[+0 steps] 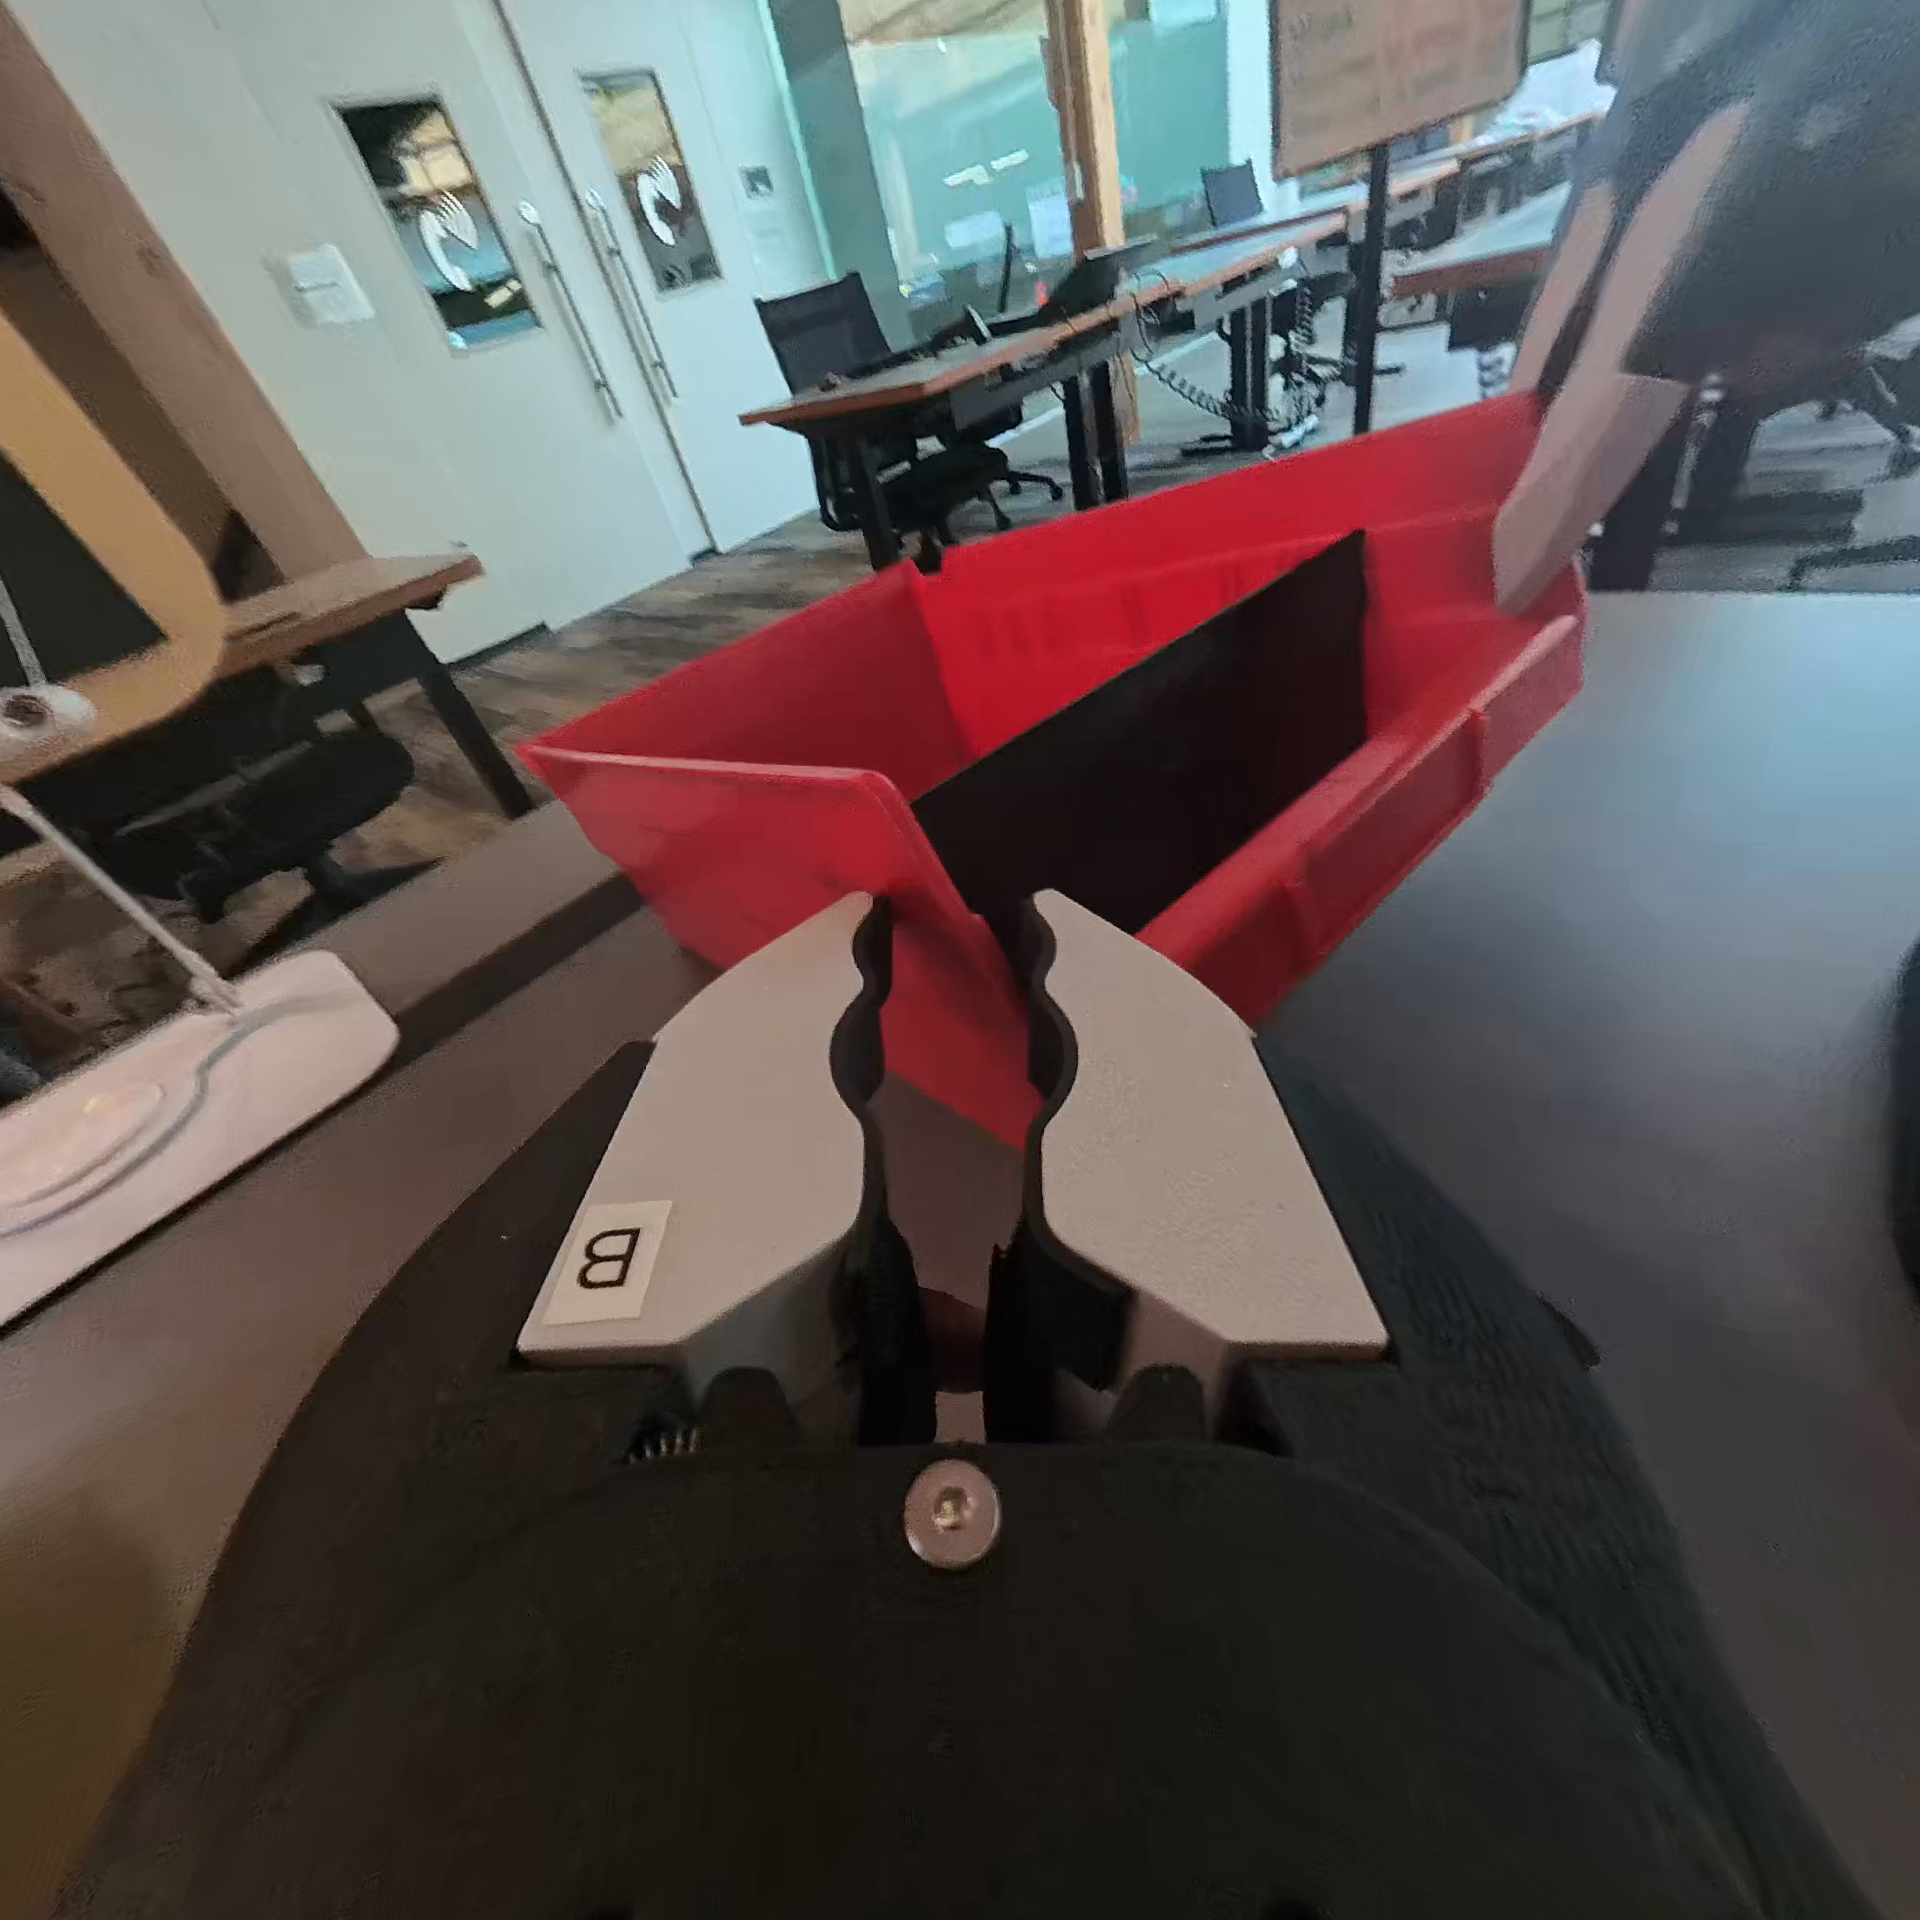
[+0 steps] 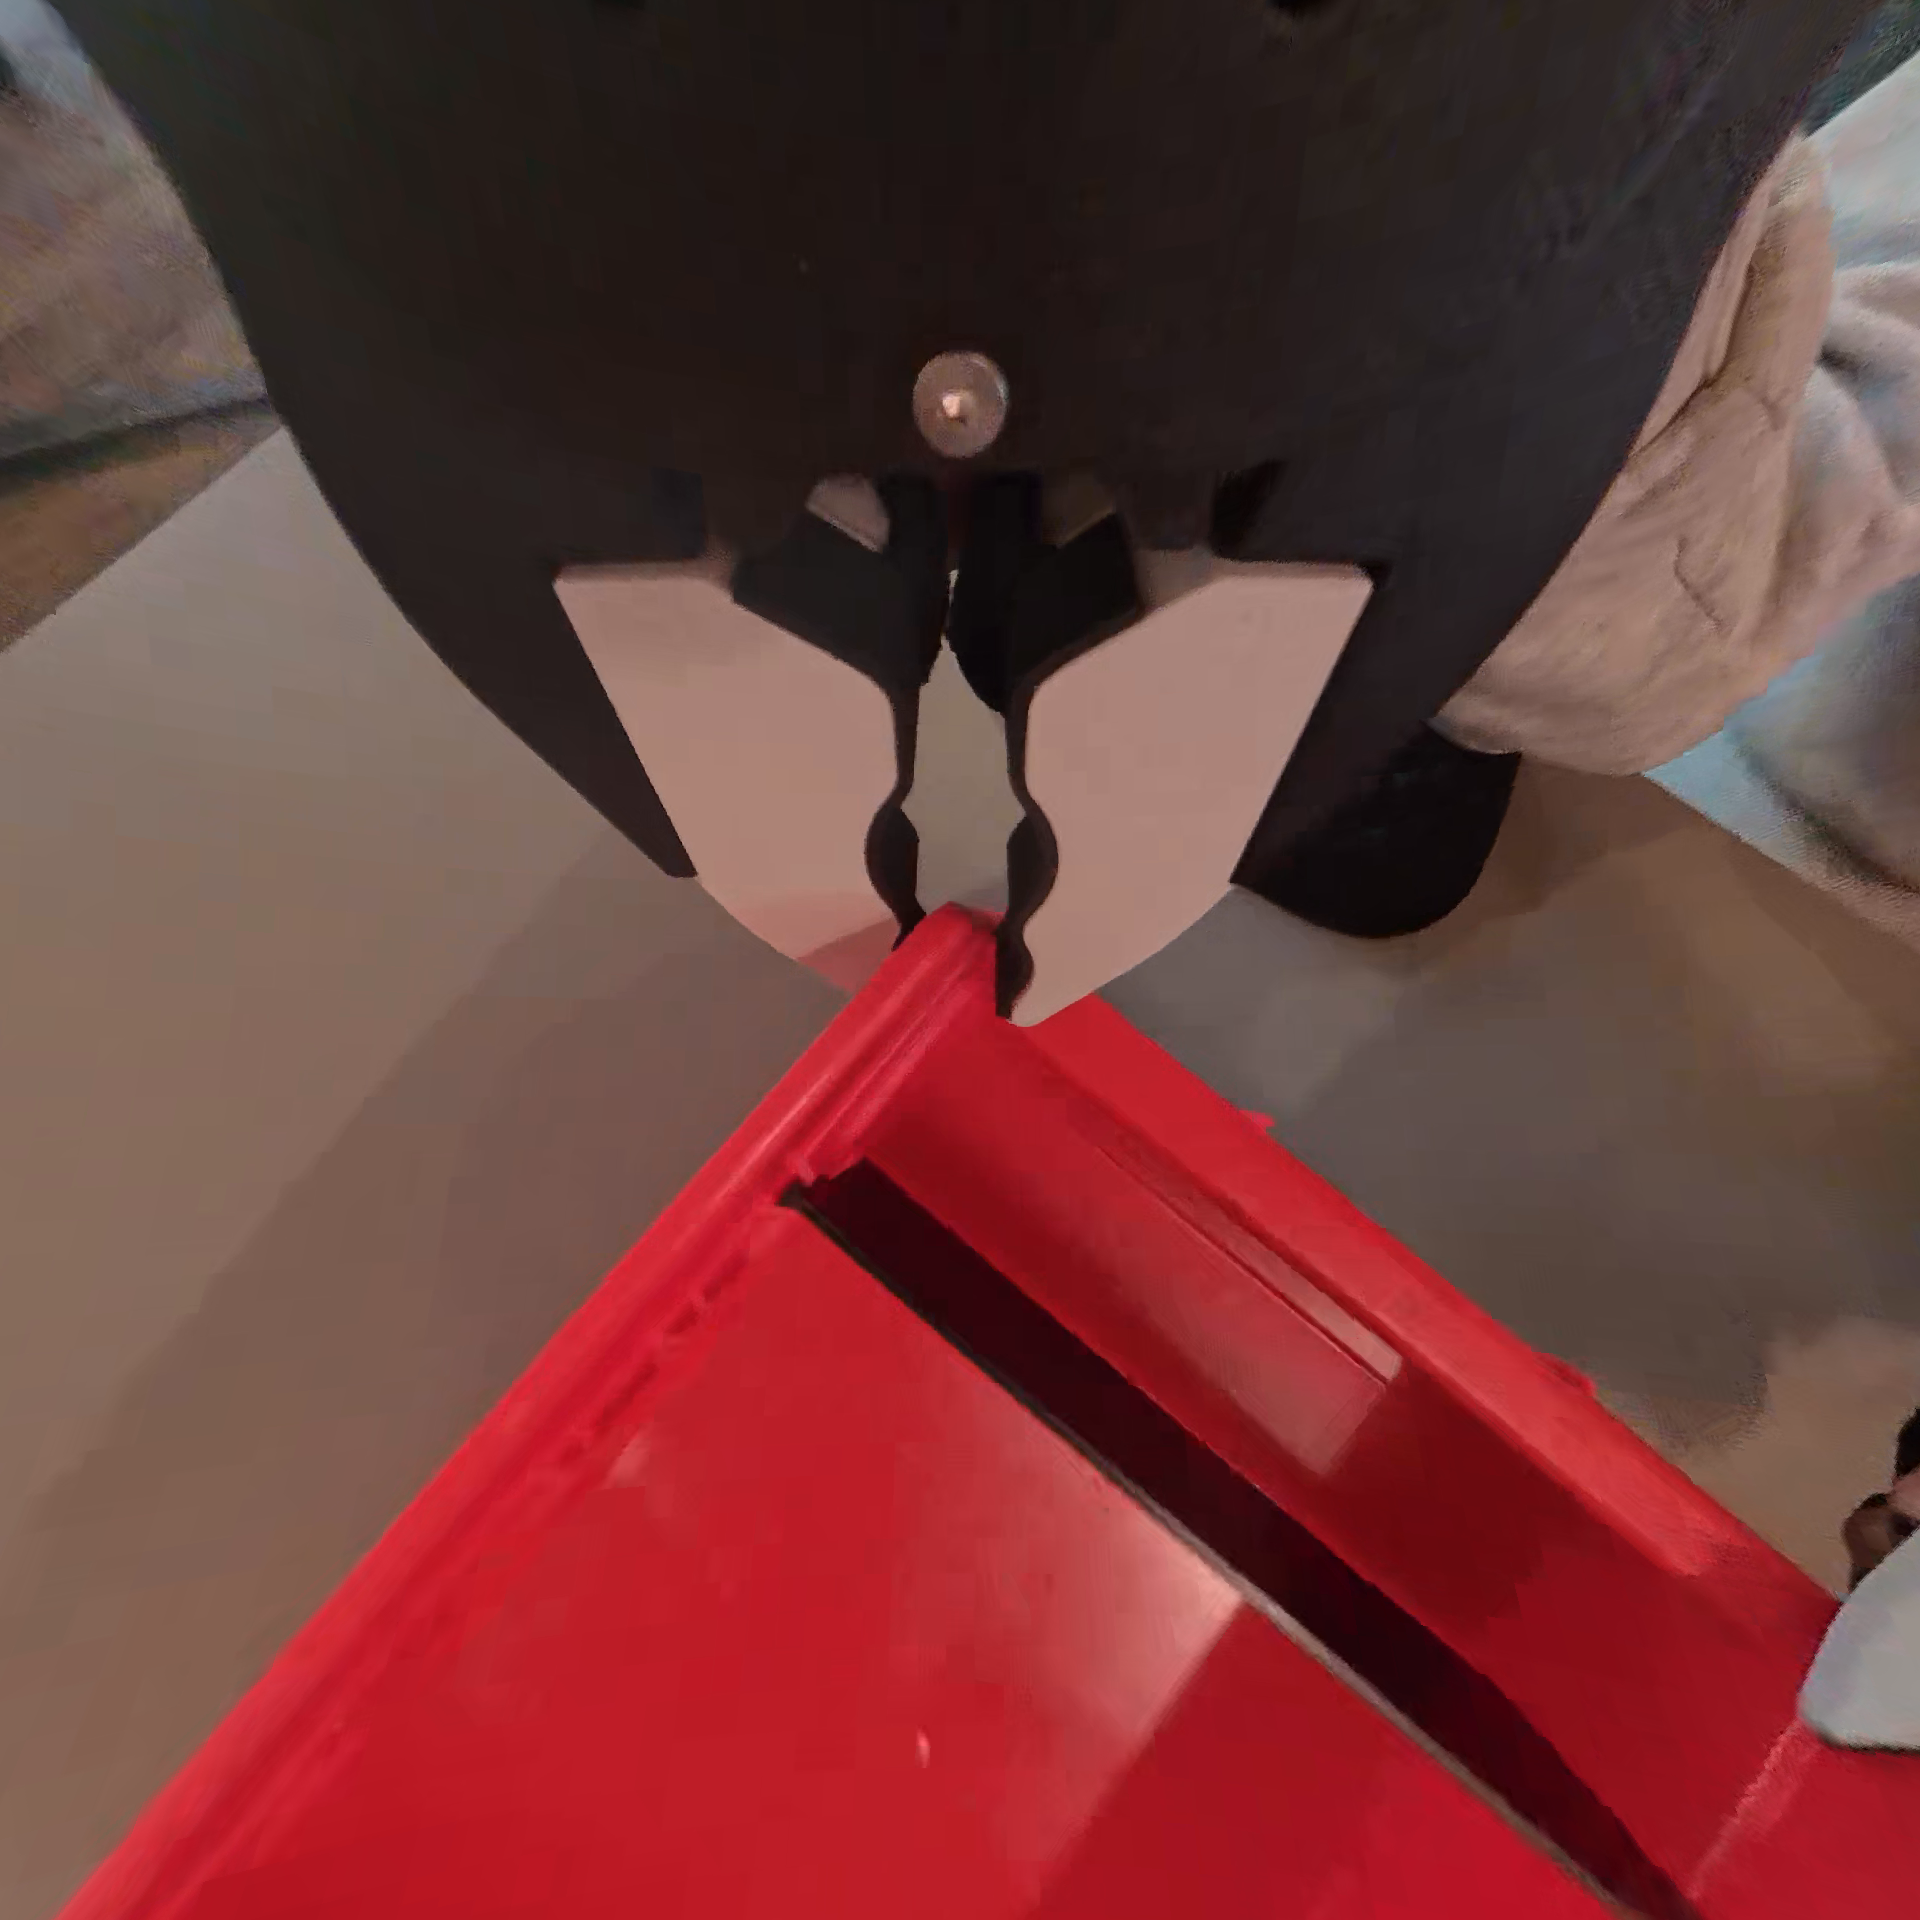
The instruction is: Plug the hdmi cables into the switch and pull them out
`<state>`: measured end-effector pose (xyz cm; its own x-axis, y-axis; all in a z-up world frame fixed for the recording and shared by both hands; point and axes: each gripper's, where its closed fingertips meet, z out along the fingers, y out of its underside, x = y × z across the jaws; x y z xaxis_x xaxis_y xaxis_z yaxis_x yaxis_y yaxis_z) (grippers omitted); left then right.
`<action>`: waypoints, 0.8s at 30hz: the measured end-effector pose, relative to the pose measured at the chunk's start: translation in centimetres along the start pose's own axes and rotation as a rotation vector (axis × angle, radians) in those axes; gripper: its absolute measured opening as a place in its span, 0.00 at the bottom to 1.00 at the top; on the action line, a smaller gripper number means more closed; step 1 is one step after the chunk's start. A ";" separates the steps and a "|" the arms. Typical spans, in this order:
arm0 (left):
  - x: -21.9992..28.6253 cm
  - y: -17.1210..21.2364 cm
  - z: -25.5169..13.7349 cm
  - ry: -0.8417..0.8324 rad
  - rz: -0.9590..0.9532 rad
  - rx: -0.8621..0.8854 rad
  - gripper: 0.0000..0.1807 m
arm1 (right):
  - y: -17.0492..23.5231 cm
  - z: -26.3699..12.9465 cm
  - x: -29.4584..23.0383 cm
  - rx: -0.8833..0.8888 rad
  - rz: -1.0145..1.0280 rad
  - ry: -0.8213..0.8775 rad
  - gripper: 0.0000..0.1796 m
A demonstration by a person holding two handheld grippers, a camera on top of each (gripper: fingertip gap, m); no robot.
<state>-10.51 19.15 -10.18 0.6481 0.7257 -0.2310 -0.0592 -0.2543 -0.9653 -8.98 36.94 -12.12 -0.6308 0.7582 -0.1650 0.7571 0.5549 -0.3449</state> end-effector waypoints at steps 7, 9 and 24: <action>3.4 3.0 0.6 0.109 0.052 -0.099 0.14 | 2.9 2.2 1.7 -0.068 0.195 -0.106 0.07; 3.1 2.9 0.6 0.116 0.034 -0.099 0.18 | 2.8 1.5 1.6 0.015 0.271 -0.185 0.07; 0.8 0.7 0.0 0.014 0.209 -0.052 0.28 | -3.4 -15.2 1.1 0.984 -0.199 0.345 0.48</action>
<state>-10.05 19.59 -11.04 0.6365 0.6448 -0.4232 -0.1547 -0.4309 -0.8891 -9.64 41.06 2.90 -0.5293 0.8258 0.1949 0.0769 0.2754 -0.9583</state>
